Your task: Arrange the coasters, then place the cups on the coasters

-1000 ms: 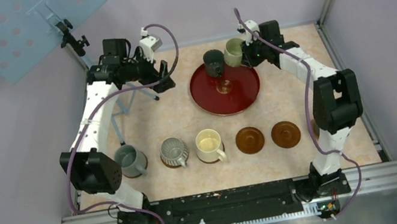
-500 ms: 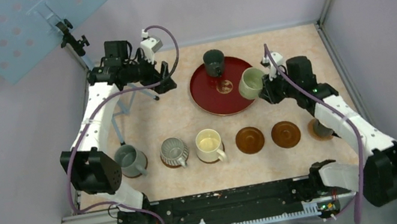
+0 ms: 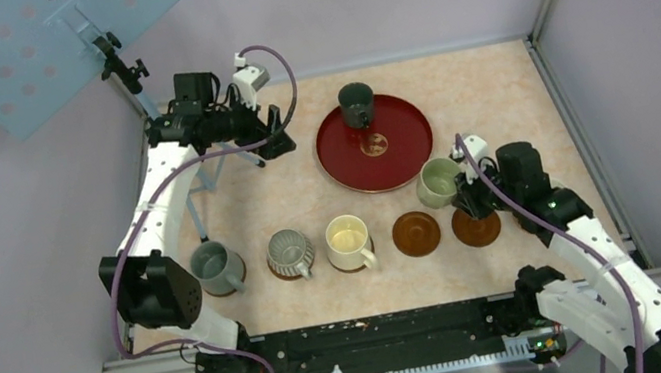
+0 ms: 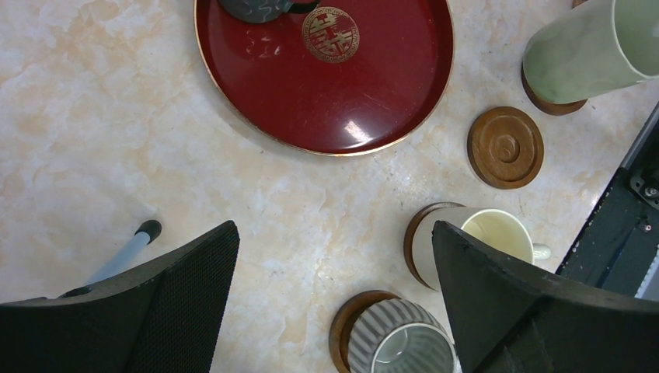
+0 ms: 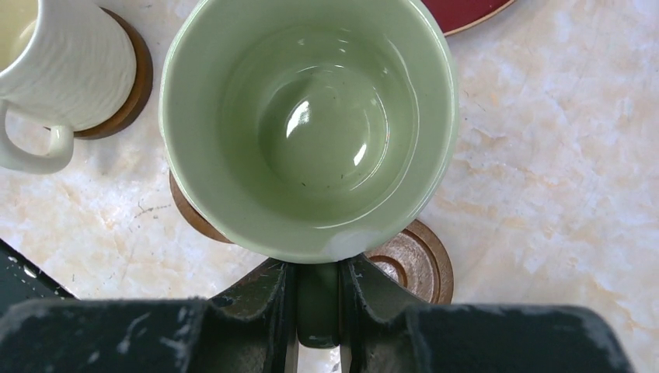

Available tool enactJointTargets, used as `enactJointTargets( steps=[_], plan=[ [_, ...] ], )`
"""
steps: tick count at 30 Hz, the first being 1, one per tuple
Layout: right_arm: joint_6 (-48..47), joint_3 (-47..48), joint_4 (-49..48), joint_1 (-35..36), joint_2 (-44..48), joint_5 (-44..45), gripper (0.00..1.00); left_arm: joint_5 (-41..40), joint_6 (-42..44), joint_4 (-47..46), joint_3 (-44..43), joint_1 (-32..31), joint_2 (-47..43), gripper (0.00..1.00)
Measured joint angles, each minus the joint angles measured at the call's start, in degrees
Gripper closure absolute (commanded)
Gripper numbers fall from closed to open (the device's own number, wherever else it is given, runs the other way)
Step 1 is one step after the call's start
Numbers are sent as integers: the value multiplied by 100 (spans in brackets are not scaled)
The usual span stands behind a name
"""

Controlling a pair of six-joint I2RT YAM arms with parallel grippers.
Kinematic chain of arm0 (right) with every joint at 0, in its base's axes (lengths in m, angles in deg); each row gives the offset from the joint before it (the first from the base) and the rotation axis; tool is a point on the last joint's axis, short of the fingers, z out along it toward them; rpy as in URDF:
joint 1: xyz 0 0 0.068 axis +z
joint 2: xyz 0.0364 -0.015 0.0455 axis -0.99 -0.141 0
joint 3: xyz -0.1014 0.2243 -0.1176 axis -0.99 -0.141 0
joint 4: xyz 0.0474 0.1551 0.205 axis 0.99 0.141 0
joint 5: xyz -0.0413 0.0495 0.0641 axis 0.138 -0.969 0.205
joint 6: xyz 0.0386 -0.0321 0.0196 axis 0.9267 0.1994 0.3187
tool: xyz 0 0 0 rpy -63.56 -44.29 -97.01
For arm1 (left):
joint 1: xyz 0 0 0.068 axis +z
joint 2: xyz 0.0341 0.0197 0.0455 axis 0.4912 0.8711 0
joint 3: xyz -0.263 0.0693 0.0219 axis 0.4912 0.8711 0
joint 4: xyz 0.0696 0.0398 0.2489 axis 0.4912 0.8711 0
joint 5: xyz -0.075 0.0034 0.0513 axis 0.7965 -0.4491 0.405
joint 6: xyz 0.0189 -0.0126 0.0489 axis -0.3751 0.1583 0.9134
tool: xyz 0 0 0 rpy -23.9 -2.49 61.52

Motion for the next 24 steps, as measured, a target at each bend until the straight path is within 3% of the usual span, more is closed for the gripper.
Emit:
enactJointTargets(
  steps=[8,17,24],
  plan=[
    [446,0,-214,348,-275,-48,100,15,-118,-87,125,0,-94,1],
    [1873,-39,-299,2455,-560,1486,100,9,-118,-136,243,0,-232,1],
    [2524,-256,-275,2546,-649,2557,100,-2,-116,-155,376,0,-269,1]
  ],
)
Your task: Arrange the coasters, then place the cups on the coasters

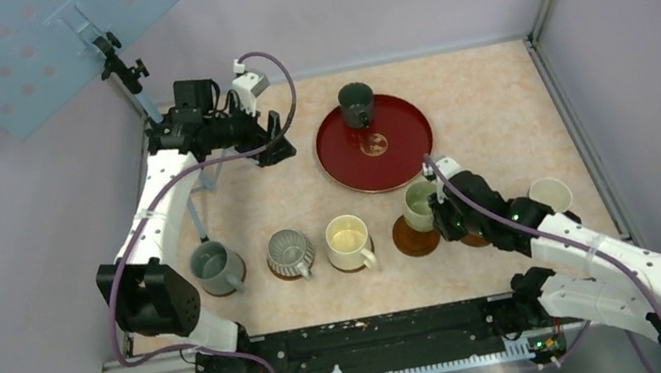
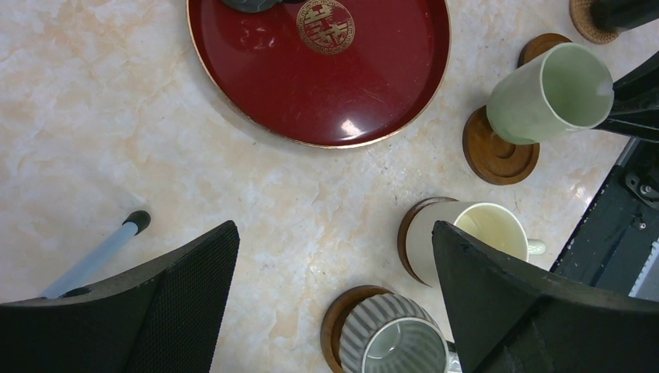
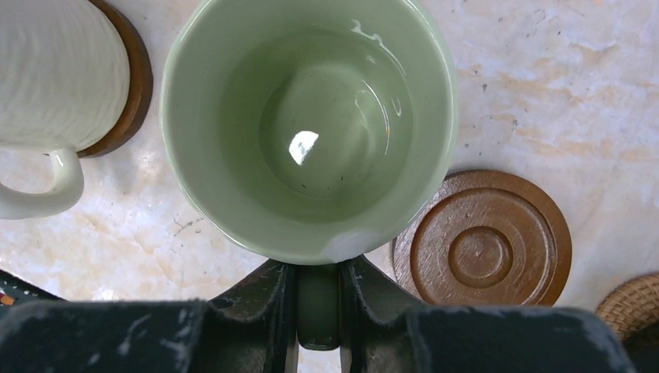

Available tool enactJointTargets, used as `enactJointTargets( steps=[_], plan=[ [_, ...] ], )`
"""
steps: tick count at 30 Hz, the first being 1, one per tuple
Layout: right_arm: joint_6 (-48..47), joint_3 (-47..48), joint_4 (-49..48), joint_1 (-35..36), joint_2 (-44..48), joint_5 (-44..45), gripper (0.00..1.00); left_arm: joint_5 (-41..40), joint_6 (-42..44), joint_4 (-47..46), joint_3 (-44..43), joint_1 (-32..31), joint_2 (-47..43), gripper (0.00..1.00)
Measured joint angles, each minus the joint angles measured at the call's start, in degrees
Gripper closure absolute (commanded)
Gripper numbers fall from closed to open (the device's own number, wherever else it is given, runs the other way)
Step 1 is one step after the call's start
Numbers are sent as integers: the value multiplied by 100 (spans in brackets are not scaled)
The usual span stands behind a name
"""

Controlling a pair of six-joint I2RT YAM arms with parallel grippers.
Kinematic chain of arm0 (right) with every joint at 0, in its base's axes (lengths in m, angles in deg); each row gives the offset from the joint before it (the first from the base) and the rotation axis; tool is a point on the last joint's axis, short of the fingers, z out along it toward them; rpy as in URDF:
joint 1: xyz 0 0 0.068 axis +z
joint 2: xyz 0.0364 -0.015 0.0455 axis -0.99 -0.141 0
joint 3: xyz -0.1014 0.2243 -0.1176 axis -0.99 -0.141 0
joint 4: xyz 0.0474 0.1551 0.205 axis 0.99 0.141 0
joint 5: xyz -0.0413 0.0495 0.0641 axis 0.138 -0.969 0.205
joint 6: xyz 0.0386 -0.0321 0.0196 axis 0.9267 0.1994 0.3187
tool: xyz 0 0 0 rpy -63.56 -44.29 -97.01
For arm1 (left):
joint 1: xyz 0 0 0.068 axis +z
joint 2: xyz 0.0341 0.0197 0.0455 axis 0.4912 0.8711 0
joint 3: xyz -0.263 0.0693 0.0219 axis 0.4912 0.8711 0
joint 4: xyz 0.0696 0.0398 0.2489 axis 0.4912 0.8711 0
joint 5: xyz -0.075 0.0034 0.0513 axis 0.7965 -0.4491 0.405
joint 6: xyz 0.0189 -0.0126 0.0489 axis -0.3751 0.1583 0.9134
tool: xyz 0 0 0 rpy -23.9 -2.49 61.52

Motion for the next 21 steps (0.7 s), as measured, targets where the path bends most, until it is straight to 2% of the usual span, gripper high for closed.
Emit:
enactJointTargets(
  steps=[21],
  plan=[
    [282,-131,-37,4,-227,-540,100,-7,72,-26,26,0,0,1]
  ],
)
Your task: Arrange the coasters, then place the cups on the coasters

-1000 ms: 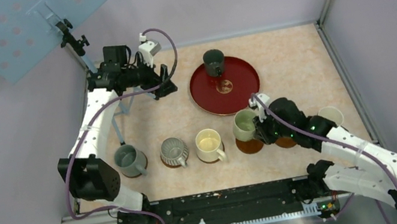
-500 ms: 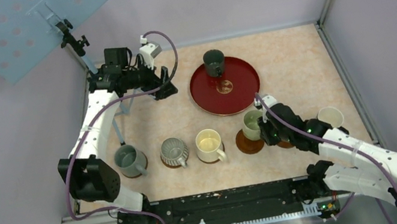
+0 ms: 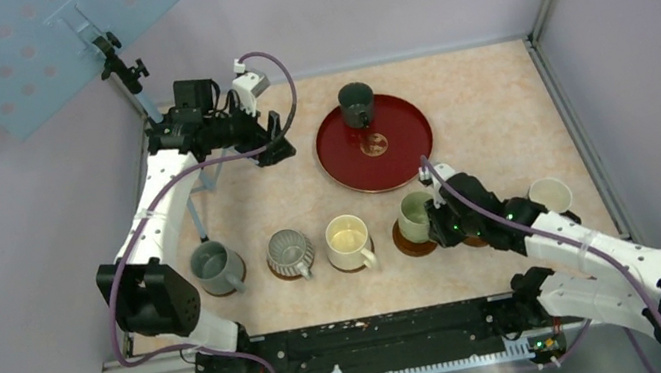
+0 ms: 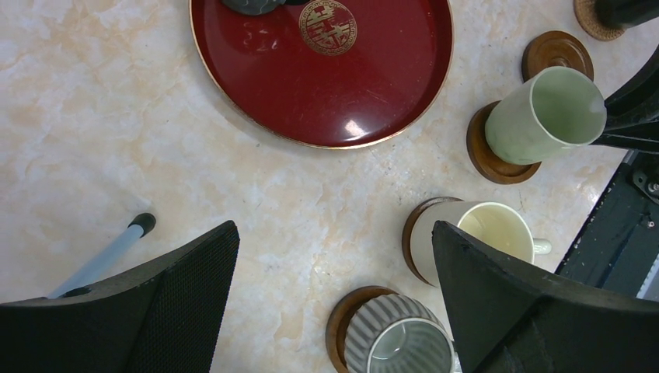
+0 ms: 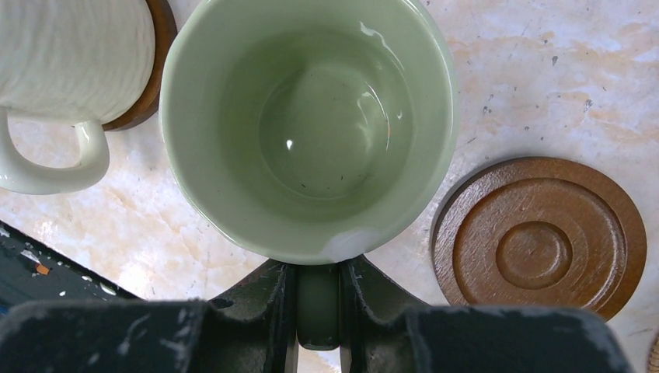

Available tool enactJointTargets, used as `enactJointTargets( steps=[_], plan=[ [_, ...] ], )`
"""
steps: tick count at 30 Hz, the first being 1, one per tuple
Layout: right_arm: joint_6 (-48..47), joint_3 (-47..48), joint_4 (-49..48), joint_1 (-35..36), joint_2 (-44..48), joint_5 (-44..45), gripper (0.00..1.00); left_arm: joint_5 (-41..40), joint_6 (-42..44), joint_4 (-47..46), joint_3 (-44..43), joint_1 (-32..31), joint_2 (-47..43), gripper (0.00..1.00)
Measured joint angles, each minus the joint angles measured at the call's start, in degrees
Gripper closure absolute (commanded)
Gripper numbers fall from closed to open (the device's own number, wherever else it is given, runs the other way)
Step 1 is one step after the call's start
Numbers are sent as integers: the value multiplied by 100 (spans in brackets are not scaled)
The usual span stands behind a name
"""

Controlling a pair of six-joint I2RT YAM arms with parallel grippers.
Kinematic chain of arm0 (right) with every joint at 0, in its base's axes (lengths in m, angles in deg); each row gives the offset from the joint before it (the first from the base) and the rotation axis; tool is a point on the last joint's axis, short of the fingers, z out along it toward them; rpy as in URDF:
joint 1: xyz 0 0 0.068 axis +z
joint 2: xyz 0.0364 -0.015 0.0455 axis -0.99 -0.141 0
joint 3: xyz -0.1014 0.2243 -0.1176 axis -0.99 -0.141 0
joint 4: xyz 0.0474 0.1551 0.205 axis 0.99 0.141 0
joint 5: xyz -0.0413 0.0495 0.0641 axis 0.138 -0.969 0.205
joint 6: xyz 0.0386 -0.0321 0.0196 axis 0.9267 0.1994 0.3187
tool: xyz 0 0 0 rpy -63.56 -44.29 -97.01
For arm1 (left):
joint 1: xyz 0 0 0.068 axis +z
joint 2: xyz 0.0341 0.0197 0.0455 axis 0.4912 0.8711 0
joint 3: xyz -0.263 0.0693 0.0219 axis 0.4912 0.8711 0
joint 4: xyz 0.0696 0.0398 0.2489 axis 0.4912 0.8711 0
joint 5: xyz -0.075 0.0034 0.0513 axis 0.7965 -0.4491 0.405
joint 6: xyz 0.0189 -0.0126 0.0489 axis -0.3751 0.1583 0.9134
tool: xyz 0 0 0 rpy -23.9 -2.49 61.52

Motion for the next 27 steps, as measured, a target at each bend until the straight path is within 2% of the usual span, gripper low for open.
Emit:
enactJointTargets(
  steps=[5,9,15,22,27],
  plan=[
    [31,0,-2,2,-33,-2,99,-24,70,2,4,0,0,1],
    [79,0,4,13,-33,-24,87,-70,109,2,22,0,0,1],
    [140,0,4,39,-131,-114,84,-144,149,2,46,0,-35,1],
    [210,2,-2,39,-138,-122,70,-181,195,2,48,0,-83,1],
    [234,4,-4,39,-136,-109,64,-179,214,4,48,0,-90,1]
  ],
)
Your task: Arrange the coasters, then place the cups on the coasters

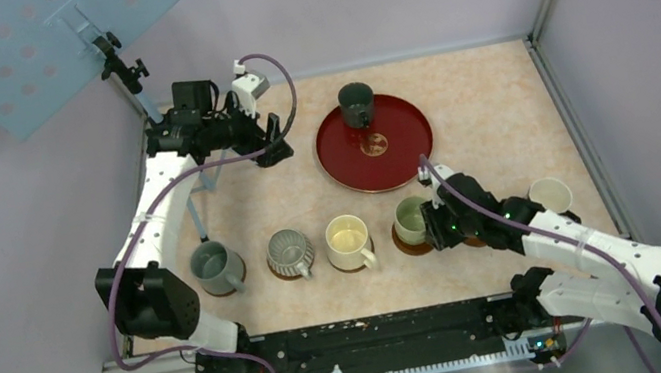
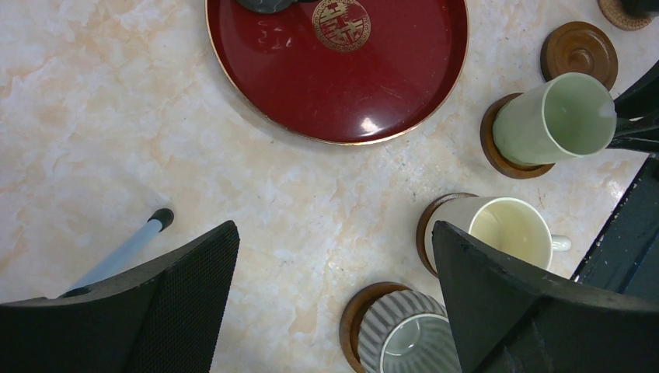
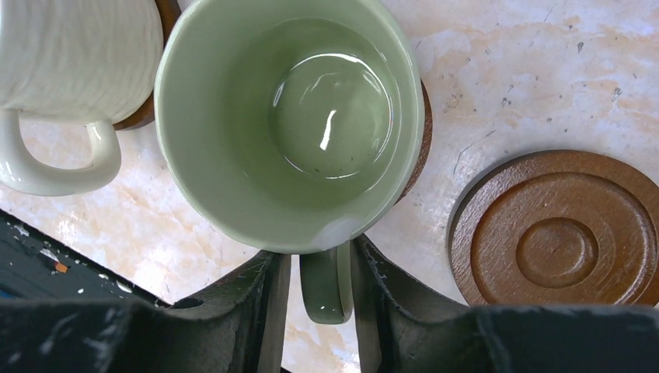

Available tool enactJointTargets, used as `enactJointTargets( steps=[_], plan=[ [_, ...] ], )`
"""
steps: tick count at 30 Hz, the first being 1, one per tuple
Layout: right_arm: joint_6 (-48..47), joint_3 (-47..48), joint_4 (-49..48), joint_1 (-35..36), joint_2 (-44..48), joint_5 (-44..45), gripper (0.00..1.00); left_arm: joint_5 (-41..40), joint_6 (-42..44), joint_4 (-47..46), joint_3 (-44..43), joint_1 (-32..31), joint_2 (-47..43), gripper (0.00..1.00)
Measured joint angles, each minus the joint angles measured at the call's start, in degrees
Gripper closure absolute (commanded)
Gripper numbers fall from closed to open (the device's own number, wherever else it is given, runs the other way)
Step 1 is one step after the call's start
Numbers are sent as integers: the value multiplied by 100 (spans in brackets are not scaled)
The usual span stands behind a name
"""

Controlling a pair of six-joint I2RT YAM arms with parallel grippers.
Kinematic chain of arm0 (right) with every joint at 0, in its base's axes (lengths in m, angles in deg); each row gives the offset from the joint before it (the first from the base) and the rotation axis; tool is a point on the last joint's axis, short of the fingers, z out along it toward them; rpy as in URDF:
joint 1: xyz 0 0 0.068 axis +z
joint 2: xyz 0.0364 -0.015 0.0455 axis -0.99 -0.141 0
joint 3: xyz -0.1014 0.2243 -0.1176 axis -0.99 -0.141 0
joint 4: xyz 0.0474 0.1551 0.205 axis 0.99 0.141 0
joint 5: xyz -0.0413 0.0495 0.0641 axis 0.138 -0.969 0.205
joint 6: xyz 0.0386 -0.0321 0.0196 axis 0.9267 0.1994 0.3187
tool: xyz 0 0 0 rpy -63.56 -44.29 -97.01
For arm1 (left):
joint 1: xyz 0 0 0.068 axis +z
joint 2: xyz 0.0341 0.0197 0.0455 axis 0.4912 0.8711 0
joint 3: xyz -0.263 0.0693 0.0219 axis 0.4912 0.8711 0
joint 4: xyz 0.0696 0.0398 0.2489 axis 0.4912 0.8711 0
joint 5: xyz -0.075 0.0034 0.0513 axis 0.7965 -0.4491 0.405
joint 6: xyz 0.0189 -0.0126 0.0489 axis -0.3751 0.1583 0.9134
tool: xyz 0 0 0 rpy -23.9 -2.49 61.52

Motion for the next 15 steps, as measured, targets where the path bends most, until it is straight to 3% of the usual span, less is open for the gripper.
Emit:
enactJointTargets(
  steps=[7,15],
  plan=[
    [79,66,70,0,13,-2,65,4,-2,-2,0,0,0,1],
    [101,267,323,0,85,-116,84,4,-4,0,-2,0,0,1]
  ],
)
